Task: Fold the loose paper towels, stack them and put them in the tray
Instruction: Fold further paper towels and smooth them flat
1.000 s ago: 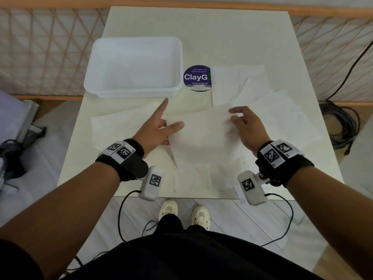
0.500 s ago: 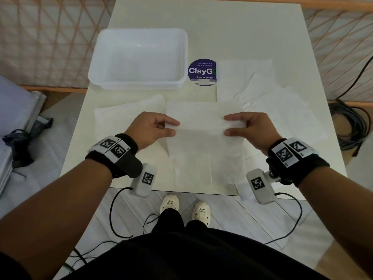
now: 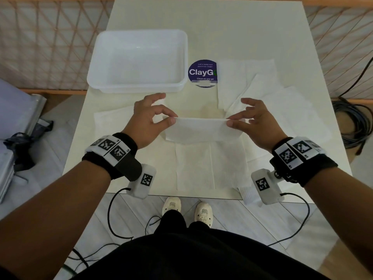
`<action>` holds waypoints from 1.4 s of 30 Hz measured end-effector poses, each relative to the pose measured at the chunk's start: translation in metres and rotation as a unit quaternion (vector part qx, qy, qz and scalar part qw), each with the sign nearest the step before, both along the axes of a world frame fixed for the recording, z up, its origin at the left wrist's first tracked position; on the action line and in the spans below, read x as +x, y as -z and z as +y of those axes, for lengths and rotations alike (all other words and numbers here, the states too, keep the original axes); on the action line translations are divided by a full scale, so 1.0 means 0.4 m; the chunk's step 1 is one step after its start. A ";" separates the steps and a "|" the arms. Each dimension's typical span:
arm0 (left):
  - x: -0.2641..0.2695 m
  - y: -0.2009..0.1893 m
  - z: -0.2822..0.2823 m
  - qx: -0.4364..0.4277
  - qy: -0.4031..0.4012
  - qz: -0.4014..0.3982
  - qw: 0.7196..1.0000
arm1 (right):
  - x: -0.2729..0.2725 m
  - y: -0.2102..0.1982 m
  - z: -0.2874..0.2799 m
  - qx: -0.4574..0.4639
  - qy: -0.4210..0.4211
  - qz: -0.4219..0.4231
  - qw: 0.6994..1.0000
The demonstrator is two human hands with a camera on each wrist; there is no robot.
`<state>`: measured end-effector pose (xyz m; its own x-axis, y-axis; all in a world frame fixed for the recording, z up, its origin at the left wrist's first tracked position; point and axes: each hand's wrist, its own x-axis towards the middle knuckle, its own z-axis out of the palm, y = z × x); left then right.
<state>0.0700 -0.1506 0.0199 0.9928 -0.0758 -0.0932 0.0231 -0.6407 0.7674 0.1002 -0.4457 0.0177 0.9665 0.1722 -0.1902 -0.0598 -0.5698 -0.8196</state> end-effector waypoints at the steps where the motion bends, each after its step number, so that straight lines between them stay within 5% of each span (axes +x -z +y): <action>1: 0.001 -0.003 -0.002 -0.014 -0.001 0.005 1.000 | 0.000 -0.005 0.001 -0.002 -0.011 0.004 1.000; 5: -0.005 -0.017 -0.013 -0.104 -0.027 0.055 0.993 | -0.006 -0.025 0.005 0.006 -0.050 0.018 0.999; 12: -0.029 0.032 -0.007 -0.110 -0.055 0.118 0.985 | -0.009 0.000 -0.005 -0.053 -0.037 0.047 0.997; 20: -0.067 0.127 -0.023 0.073 -0.025 0.120 0.990 | -0.027 0.070 0.004 -0.231 -0.057 0.081 0.968; 26: -0.073 0.117 -0.038 0.148 -0.012 0.029 0.988 | -0.062 0.055 0.028 -0.312 -0.063 -0.036 0.947; 29: -0.080 0.109 -0.086 0.137 0.072 -0.012 0.988 | -0.101 0.059 0.070 -0.284 -0.165 -0.117 0.937; 33: -0.099 0.144 -0.184 0.217 0.233 0.032 0.947 | -0.152 0.118 0.097 -0.363 -0.302 -0.034 0.881; 36: -0.117 0.186 -0.203 0.286 0.281 0.074 0.913 | -0.170 0.151 0.081 -0.388 -0.323 -0.016 0.863; 42: -0.113 0.208 -0.130 0.338 0.317 0.082 0.882 | -0.155 0.180 0.019 -0.355 -0.314 -0.009 0.881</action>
